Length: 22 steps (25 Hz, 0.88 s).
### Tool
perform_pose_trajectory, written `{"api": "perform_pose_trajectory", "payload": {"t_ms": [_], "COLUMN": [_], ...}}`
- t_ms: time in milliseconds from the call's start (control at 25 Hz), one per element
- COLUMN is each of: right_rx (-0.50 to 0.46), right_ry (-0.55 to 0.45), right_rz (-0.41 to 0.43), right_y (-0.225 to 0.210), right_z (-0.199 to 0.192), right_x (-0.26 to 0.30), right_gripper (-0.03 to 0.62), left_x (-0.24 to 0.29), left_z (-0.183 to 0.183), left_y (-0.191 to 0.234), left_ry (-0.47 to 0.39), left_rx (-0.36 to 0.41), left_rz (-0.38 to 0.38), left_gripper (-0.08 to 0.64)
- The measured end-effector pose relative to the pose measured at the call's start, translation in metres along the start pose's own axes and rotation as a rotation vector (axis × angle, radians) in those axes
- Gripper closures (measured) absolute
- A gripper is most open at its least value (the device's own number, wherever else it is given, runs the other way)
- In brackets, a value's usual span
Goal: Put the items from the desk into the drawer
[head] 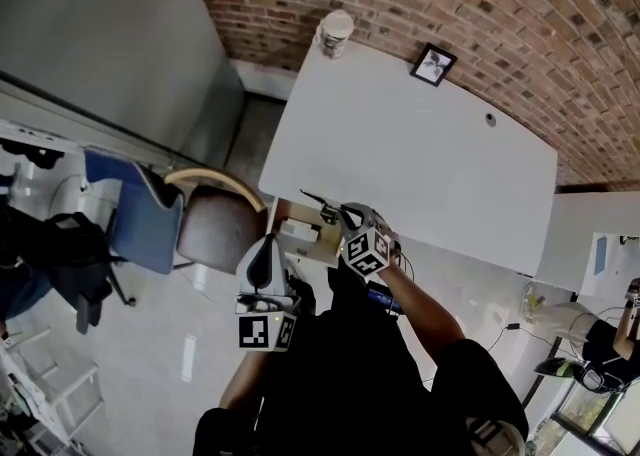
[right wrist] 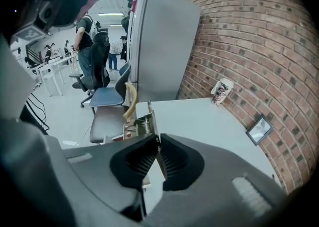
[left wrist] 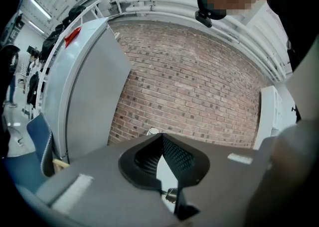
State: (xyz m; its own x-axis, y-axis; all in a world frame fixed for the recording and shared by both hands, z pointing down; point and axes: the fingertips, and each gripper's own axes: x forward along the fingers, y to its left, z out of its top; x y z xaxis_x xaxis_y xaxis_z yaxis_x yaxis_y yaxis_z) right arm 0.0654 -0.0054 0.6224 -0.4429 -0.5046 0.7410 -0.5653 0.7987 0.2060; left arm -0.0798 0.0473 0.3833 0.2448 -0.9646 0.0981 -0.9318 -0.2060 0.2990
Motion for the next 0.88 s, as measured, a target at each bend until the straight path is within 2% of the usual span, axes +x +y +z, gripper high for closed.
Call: {"api": "perform_pose_trajectory", "payload": {"t_ms": [440, 880], "right_rx": [-0.009, 0.025], "right_ry": [0.035, 0.13], "right_rz": [0.095, 0.138], "right_y": [0.086, 0.121], "right_z": [-0.021, -0.068], "right_x": [0.01, 0.066], "right_gripper": [0.574, 0.574], "left_x": [-0.031, -0.037], "left_z": [-0.031, -0.07], "left_y": [0.03, 0.052], "left_ry": [0.05, 0.1], "left_rx": [-0.006, 0.0], "left_rz": [0.02, 0.029], "left_gripper": [0.54, 0.54]}}
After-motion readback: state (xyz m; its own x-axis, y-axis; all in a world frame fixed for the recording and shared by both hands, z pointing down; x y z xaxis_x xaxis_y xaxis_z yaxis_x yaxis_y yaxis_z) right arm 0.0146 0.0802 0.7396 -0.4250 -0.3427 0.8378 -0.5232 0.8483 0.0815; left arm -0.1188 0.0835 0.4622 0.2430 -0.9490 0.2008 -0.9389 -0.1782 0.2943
